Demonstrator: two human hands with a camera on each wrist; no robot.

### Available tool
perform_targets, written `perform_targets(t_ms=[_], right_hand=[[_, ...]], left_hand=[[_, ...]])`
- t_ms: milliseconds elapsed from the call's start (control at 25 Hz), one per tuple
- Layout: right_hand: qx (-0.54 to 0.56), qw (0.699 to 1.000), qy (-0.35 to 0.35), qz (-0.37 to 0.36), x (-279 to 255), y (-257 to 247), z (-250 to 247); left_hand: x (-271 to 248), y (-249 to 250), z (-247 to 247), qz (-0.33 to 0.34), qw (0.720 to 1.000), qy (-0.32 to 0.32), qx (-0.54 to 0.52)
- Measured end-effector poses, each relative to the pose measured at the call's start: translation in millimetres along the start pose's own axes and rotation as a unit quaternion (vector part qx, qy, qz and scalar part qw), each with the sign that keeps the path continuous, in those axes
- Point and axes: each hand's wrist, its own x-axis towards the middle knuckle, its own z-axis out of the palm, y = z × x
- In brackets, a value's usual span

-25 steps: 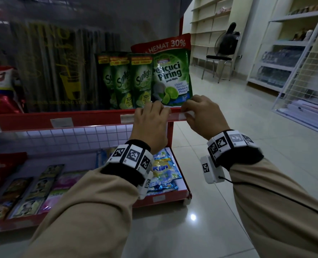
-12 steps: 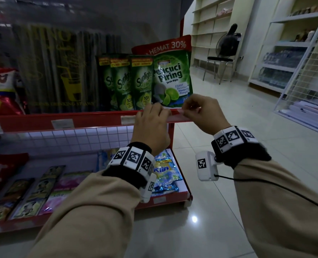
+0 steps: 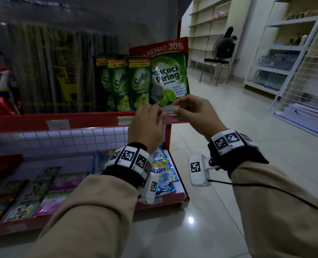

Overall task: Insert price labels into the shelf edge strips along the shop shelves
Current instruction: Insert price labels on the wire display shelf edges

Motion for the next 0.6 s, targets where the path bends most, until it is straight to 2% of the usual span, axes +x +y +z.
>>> perform_targets(t_ms=[120, 280, 400, 600], right_hand=[[-0.155, 0.985, 0.031, -0.069, 4, 2, -6], [-0.19, 0.969, 0.127, -0.094, 9, 8, -19], [-0.234, 0.963, 0.11, -0.08, 9, 16, -23], [-0.241, 0.964, 0.083, -0.072, 7, 25, -17]], left_hand=[[-1, 1, -1, 0.006, 1.0, -0.004, 0.013], [-3, 6, 0, 0.022, 0.997, -0.042, 0.069], [-3, 8, 2, 0.028, 0.99, -0.069, 0.12], [-2, 10, 3, 0.049, 0.989, -0.042, 0.136]])
